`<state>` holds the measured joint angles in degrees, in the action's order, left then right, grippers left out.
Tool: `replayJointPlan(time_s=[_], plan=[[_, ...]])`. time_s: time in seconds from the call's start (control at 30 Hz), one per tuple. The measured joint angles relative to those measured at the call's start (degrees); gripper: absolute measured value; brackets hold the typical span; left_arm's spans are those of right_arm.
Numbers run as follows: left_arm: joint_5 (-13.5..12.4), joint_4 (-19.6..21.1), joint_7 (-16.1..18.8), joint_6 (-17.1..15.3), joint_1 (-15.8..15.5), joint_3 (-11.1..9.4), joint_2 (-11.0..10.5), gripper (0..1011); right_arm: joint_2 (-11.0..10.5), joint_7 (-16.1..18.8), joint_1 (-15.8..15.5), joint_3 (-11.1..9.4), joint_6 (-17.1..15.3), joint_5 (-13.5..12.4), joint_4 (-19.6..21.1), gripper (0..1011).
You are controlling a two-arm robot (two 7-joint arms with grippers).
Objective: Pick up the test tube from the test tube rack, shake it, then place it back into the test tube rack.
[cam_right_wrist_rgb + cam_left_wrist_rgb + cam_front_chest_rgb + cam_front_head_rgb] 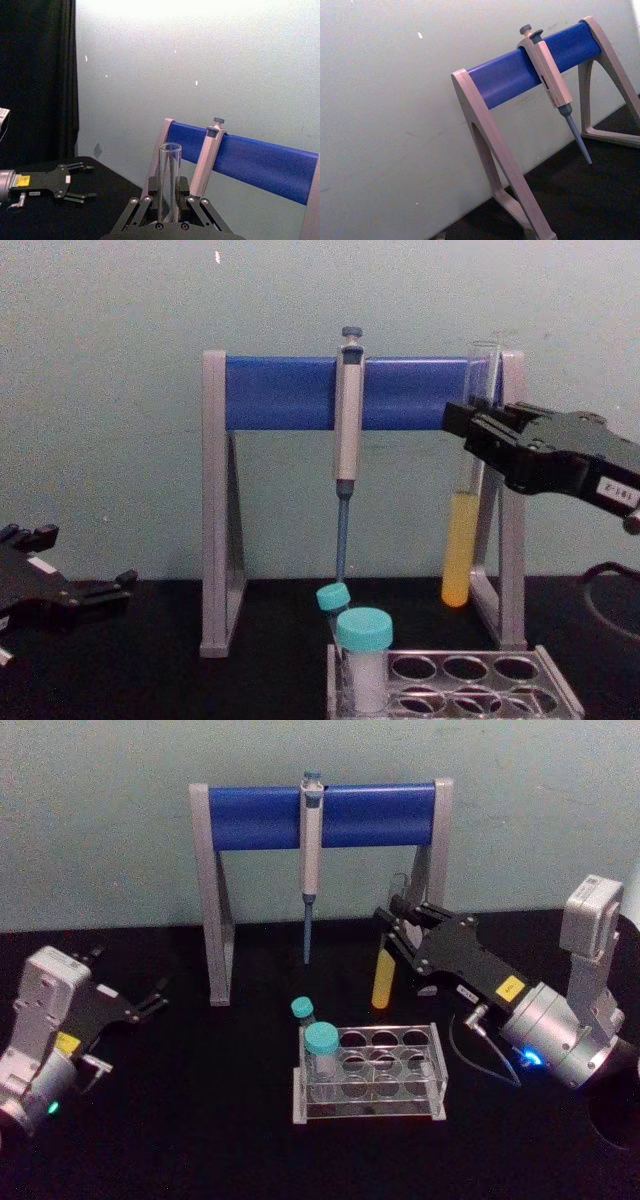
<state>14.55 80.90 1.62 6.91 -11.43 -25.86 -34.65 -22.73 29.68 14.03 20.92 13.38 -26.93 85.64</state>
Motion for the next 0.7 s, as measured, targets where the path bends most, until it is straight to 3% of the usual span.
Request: replayJointPlan(time_s=[0.3,0.5,0.7], plan=[[0.00,0.00,0.00,0.00,0.00,0.00,0.00,1001,-0.83,-0.91,-1.18,-1.33,-0.69,1.74,1.49,229],[0.00,0.00,0.00,0.00,0.00,0.00,0.00,1001,-3.31,-2.22,-3.07,-2.11,-3.98,3.94,4.91,230],[0.00,0.00,0.00,0.00,0.00,0.00,0.00,1001,-5.96,-1.34,-5.17,-2.34,-7.67,4.11,8.70,230]])
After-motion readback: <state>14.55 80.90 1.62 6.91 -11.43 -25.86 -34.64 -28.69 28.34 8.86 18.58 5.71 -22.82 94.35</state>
